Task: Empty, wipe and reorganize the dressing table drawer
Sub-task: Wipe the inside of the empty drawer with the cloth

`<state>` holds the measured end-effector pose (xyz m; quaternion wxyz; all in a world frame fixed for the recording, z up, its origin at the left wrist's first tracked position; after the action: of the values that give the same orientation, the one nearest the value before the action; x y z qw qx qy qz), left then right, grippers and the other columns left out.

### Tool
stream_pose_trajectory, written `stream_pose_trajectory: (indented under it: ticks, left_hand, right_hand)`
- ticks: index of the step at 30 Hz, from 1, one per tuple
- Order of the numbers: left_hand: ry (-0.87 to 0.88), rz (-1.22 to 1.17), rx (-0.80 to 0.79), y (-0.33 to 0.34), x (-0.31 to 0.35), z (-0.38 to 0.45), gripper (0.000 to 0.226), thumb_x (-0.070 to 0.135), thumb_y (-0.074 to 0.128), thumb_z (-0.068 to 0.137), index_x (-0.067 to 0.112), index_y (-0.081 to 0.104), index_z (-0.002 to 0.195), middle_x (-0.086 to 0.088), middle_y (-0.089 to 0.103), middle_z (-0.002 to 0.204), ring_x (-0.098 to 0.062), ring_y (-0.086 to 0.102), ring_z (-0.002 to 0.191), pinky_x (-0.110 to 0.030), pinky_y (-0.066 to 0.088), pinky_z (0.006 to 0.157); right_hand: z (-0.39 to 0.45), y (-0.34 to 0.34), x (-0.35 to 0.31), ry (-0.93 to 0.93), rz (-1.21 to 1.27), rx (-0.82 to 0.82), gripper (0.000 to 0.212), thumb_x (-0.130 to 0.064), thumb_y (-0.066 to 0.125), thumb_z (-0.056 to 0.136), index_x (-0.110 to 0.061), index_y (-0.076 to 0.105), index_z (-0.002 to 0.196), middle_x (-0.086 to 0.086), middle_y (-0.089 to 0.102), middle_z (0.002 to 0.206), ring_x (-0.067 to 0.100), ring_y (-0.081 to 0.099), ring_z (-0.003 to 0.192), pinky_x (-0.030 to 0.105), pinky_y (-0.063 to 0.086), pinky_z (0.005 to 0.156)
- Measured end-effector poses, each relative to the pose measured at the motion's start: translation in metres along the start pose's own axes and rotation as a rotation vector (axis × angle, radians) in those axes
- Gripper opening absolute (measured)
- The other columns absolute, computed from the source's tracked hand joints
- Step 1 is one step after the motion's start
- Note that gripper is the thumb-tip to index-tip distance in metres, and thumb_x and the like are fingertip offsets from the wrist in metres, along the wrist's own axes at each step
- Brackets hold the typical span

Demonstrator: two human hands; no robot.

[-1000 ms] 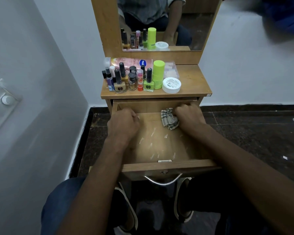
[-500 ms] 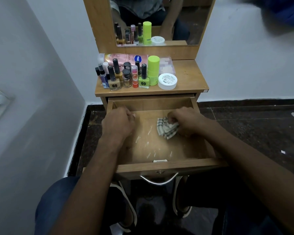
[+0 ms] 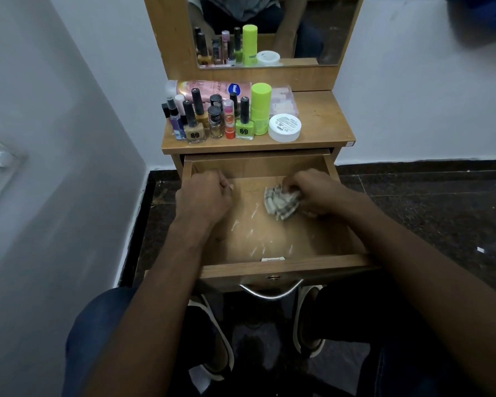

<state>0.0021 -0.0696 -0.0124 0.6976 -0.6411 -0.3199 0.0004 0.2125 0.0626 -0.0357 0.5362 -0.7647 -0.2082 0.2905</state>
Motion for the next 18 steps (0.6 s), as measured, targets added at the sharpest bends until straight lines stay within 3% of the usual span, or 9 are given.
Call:
stream_pose_trajectory:
  ticks: [3,6,9,11,14,16,18]
  left_hand:
    - [-0.002,-0.001,-0.002,-0.002,0.001,-0.001,0.015,0.038,0.066,0.103,0.026,0.074,0.105,0.002,0.073,0.103,-0.021,0.068,0.099,-0.049,0.059,0.094]
    - [-0.007,0.0,0.022,-0.003,-0.003,0.0,0.016,0.037,0.065,0.103,0.025,0.075,0.107,0.001,0.073,0.105,-0.021,0.068,0.099,-0.047,0.059,0.094]
    - [0.01,0.019,0.032,-0.002,-0.001,-0.001,0.019,0.038,0.064,0.104,0.024,0.076,0.107,0.001,0.075,0.104,-0.021,0.069,0.099,-0.043,0.058,0.091]
    - [0.018,0.029,0.035,-0.001,0.001,-0.002,0.019,0.038,0.064,0.104,0.024,0.076,0.107,0.0,0.075,0.104,-0.023,0.069,0.1,-0.043,0.056,0.091]
    - [0.027,-0.028,0.022,0.001,0.003,-0.002,0.018,0.037,0.066,0.103,0.023,0.077,0.105,0.002,0.073,0.102,-0.02,0.068,0.099,-0.041,0.055,0.089]
    - [0.018,-0.065,0.018,0.0,0.0,-0.001,0.017,0.038,0.067,0.102,0.024,0.077,0.1,0.004,0.074,0.098,-0.02,0.068,0.097,-0.041,0.057,0.089]
    - [0.001,-0.085,0.038,-0.002,-0.003,0.001,0.019,0.039,0.066,0.102,0.025,0.077,0.094,0.004,0.074,0.094,-0.021,0.07,0.094,-0.044,0.059,0.089]
  right_hand:
    - [0.011,0.002,-0.001,0.048,-0.068,0.133,0.028,-0.015,0.065,0.09,-0.021,0.063,0.117,0.006,0.07,0.119,0.027,0.066,0.105,0.039,0.056,0.082]
    - [-0.003,0.0,-0.01,-0.074,-0.029,0.004,0.046,-0.007,0.07,0.084,-0.024,0.063,0.126,-0.001,0.066,0.12,0.023,0.061,0.11,0.037,0.051,0.087]
    - [-0.019,0.003,-0.011,-0.151,0.06,-0.134,0.047,0.001,0.071,0.08,-0.027,0.069,0.118,-0.009,0.063,0.112,0.016,0.057,0.107,0.031,0.04,0.08]
    - [-0.007,0.004,-0.005,-0.084,0.091,-0.007,0.047,0.002,0.068,0.081,-0.022,0.068,0.121,-0.001,0.067,0.117,0.021,0.06,0.11,0.031,0.04,0.081]
    - [0.011,0.004,-0.002,0.032,0.065,0.145,0.034,-0.012,0.066,0.088,-0.019,0.065,0.121,0.007,0.069,0.121,0.03,0.065,0.113,0.038,0.054,0.086]
    - [0.009,0.005,-0.016,-0.046,0.074,0.104,0.035,-0.009,0.069,0.085,-0.02,0.069,0.119,0.004,0.071,0.118,0.024,0.065,0.108,0.04,0.055,0.088]
    - [-0.004,0.01,-0.034,-0.184,0.107,-0.002,0.041,-0.001,0.072,0.082,-0.019,0.076,0.118,-0.002,0.071,0.114,0.013,0.059,0.101,0.03,0.047,0.086]
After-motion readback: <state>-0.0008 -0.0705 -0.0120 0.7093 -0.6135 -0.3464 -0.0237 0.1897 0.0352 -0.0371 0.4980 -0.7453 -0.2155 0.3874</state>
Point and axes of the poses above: each hand's wrist, its own z-axis towards the middle knuckle, its own y-axis out of the palm, x = y × z, the point moved 1 cm from there along z, towards the middle knuckle
